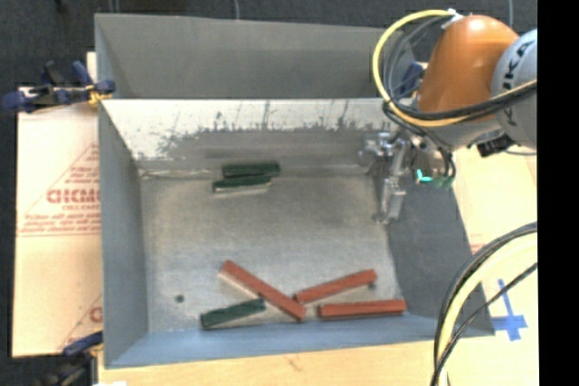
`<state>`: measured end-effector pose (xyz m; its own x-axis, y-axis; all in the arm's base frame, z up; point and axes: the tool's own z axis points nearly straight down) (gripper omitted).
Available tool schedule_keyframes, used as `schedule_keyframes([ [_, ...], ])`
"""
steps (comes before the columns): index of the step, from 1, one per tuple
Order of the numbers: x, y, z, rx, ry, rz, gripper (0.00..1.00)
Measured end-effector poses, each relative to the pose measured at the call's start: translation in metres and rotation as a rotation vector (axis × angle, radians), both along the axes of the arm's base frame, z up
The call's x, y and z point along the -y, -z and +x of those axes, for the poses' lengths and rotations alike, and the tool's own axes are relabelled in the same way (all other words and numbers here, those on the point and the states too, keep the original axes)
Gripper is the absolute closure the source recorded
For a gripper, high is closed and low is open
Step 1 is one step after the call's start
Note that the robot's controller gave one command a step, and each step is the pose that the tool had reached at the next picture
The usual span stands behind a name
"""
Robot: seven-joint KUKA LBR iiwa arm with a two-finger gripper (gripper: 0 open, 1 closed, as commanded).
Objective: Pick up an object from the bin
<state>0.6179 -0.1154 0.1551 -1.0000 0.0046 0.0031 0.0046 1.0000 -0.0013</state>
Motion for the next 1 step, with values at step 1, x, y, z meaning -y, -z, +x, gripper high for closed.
schedule_keyframes([
  [1, -0.0001, -0.0050, 0.0018, 0.008, -0.002, -0.001, 0.00],
])
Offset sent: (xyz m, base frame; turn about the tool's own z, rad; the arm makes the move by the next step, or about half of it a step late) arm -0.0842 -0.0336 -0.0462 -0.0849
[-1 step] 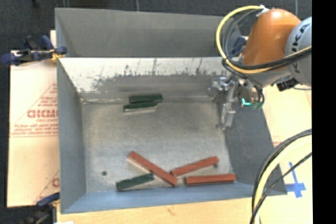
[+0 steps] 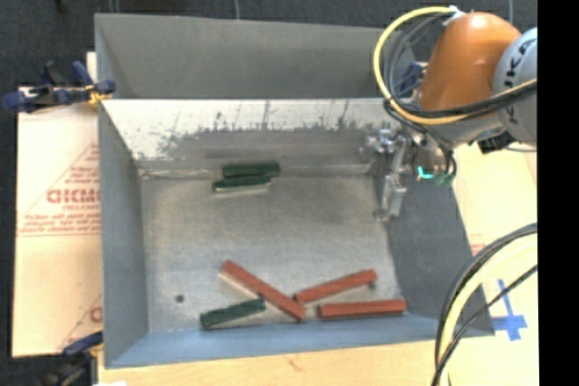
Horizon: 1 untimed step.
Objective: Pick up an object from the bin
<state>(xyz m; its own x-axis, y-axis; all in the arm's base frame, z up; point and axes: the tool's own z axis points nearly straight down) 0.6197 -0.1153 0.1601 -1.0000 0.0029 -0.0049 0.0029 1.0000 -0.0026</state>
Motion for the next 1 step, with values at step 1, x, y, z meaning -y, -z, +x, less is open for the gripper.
schedule_keyframes([
  [1, 0.0181, 0.0273, -0.0470, 0.004, -0.051, 0.000, 0.00],
])
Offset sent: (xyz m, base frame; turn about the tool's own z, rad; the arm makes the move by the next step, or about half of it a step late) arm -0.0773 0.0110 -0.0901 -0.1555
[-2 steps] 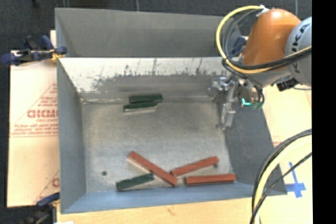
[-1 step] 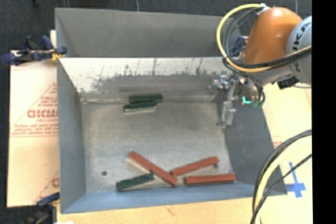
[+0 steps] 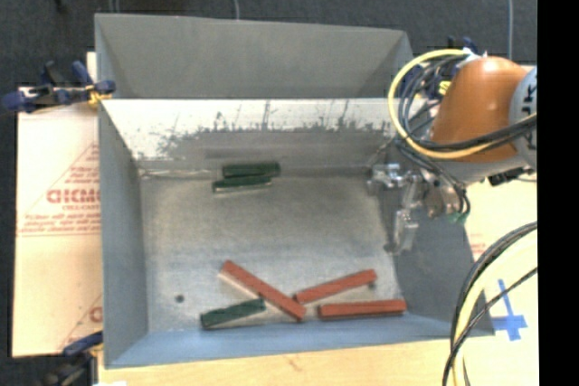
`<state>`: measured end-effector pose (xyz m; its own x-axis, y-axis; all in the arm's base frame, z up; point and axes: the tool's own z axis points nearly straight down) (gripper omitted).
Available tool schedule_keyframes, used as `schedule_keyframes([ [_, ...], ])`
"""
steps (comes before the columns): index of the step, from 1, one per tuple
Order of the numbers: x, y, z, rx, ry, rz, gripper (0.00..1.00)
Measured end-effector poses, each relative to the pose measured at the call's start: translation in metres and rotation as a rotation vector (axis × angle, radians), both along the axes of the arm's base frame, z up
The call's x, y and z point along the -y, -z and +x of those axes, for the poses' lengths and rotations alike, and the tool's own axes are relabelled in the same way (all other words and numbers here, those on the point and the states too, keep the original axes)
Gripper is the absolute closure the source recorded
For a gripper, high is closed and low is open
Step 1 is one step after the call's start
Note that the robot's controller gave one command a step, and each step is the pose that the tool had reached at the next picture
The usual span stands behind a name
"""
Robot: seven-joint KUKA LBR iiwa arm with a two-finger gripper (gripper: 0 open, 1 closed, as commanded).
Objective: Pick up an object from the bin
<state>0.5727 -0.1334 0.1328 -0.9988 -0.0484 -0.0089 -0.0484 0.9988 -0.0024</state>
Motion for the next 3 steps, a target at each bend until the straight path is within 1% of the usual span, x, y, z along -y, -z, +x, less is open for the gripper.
schedule_keyframes([
  [1, -0.018, 0.053, -0.028, -0.005, -0.088, -0.003, 0.00],
  [2, -0.019, 0.065, -0.037, 0.000, -0.020, 0.003, 0.00],
  [3, -0.034, 0.052, -0.070, -0.006, -0.057, 0.000, 0.00],
])
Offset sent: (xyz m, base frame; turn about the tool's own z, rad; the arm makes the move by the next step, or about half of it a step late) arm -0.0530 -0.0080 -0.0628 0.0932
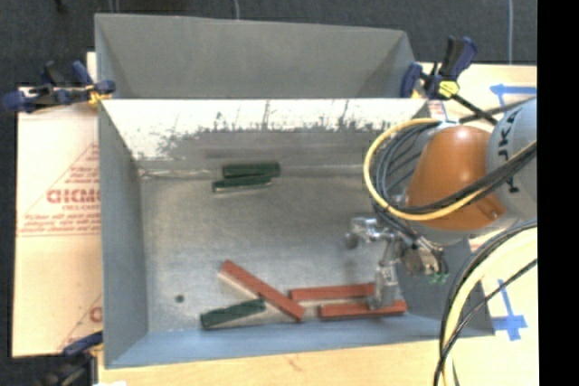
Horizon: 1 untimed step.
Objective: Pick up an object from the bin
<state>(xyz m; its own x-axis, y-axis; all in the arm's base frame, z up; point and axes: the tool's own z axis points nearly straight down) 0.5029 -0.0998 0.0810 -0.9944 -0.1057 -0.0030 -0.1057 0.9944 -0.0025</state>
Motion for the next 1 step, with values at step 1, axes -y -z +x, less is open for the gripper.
schedule_keyframes([
  [1, -0.0040, -0.0040, -0.0234, 0.003, -0.052, 0.001, 0.00],
])
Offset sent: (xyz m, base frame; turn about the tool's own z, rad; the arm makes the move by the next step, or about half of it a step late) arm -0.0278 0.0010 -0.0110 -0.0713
